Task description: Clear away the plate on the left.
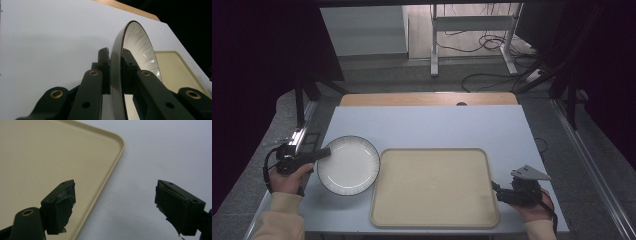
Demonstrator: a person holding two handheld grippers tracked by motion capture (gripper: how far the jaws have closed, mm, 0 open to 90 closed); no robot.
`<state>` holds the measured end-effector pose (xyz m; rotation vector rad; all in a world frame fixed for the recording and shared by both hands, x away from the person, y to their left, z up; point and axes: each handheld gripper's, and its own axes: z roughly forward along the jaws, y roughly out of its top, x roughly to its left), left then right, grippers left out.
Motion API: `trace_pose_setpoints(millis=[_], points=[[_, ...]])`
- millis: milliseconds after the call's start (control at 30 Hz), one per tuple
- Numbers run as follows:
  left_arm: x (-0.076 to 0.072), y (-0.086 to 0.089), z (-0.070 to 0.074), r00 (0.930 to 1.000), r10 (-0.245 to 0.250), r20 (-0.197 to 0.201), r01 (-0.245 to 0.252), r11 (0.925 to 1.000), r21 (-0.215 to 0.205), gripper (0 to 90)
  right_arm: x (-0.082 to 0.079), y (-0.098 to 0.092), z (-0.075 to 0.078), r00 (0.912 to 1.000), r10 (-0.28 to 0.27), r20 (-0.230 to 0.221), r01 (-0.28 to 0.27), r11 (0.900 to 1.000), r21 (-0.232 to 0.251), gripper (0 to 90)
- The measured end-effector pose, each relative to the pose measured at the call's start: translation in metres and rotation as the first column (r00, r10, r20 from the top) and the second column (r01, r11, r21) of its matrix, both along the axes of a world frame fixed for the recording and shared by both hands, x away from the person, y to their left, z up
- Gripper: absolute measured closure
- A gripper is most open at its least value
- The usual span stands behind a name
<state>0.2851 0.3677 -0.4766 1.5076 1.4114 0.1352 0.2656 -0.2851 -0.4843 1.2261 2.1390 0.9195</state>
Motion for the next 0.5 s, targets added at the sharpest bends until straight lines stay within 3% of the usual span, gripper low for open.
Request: trace_pose_setpoints(millis=[500], points=[[-0.001, -0.014, 0.009, 0.9988, -0.039, 0.030, 0.040, 0.9991, -0.011, 80.9, 0.000, -0.001, 0.000, 1.0000, 0.001, 0.002, -0.001, 1.000, 0.003, 17.2]])
